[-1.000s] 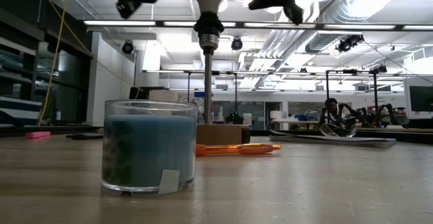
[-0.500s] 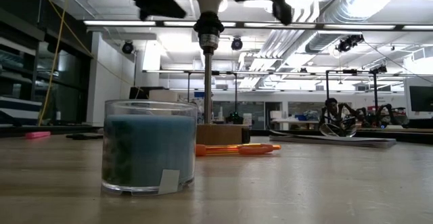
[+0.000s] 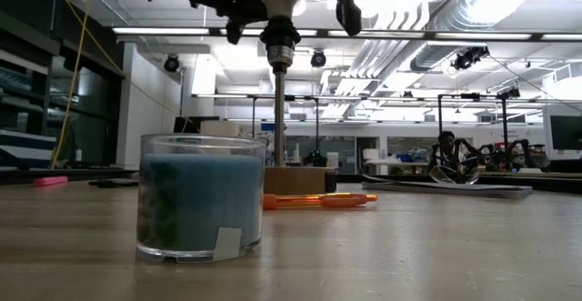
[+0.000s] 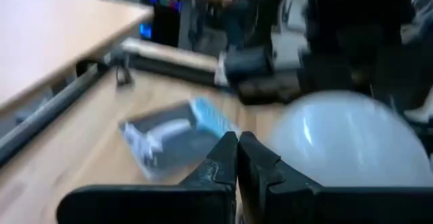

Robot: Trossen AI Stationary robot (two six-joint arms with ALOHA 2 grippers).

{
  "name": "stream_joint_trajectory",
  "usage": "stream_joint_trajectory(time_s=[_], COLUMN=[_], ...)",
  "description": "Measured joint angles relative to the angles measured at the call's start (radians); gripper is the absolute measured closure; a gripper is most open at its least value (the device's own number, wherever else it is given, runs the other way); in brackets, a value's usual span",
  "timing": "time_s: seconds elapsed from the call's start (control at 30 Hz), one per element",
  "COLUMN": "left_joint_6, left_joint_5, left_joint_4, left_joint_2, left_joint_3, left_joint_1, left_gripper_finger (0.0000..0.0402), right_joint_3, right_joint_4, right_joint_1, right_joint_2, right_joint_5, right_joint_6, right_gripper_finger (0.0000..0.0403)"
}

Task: Screw lightbulb
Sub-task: Remove the light bulb from the lamp

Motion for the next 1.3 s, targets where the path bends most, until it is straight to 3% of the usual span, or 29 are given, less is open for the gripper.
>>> stream_joint_trajectory(time_s=[0.23, 0.6, 0.7, 0.83, 0.93, 1.1, 1.3], left_joint_6=[-0.017, -0.07, -0.075, -0.025, 0.062, 0.08, 0.104], left_joint_5=[-0.002, -0.003, -0.089, -0.319, -0.38, -0.288, -0.205], left_joint_4=[-0.189, -0.523, -0.604, -0.615, -0.571, -0.446, -0.231], left_joint_2=[-0.094, -0.337, -0.41, -0.452, -0.428, -0.295, -0.092], left_joint_3=[0.0, 0.0, 0.0, 0.0, 0.001, 0.001, 0.0], left_joint_1=[-0.05, -0.143, -0.159, -0.158, -0.122, -0.047, -0.029], left_gripper_finger=[0.0401, 0.0401, 0.0402, 0.0401, 0.0402, 0.0401, 0.0401], right_joint_3=[0.0, 0.0, 0.0, 0.0, 0.0, 0.0, 0.0], right_joint_4=[-0.139, -0.419, -0.46, -0.459, -0.426, -0.359, -0.113], right_joint_1=[-0.039, -0.116, -0.128, -0.125, -0.1, -0.031, 0.035], right_joint_2=[-0.076, -0.248, -0.294, -0.316, -0.297, -0.204, -0.067], right_joint_5=[-0.016, 0.051, 0.067, 0.066, 0.038, 0.025, -0.002], right_joint_6=[-0.05, -0.114, -0.118, -0.108, -0.085, -0.06, -0.057], right_gripper_finger=[0.0403, 0.0403, 0.0403, 0.0403, 0.0403, 0.0403, 0.0403])
